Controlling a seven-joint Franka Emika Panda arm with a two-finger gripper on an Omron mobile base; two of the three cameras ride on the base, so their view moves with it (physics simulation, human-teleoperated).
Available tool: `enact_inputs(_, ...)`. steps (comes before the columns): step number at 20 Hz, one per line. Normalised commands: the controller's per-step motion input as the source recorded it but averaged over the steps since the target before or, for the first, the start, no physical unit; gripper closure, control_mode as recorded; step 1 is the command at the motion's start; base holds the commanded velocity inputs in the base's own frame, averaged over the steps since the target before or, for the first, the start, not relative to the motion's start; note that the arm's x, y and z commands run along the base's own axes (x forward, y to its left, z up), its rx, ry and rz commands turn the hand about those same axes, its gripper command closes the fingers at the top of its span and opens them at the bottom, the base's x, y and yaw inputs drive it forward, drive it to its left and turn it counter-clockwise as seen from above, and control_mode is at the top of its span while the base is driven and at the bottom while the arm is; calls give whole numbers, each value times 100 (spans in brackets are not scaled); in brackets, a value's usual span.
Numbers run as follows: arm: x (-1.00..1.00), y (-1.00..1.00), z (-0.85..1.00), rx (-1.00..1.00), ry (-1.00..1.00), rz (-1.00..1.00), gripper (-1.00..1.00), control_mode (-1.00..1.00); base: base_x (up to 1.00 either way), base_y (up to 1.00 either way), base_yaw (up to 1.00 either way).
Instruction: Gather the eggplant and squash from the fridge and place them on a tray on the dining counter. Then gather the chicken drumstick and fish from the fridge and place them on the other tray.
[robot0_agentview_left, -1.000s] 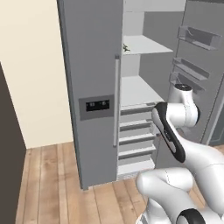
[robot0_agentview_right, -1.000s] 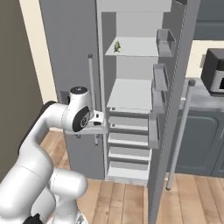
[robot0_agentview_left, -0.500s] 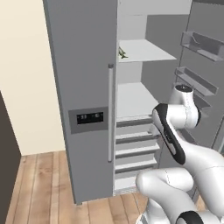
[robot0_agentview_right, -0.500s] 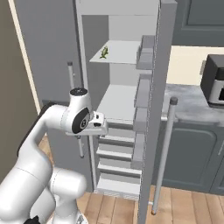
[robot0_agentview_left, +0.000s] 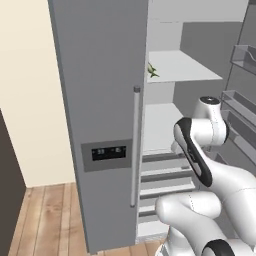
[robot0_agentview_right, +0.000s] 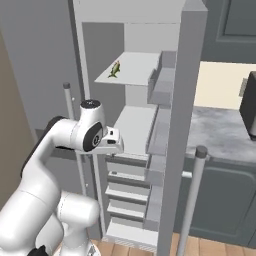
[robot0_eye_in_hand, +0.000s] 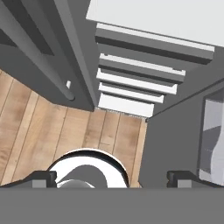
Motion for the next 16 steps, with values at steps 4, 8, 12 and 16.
enact_inputs(4,0,0,0,0,0,0,-100,100,30,-6,7)
enact_inputs(8,0,0,0,0,0,0,-100,100,8,0,3)
enact_inputs(12,0,0,0,0,0,0,-100,100,0,0,0)
enact_inputs(16,0,0,0,0,0,0,-100,100,0,0,0)
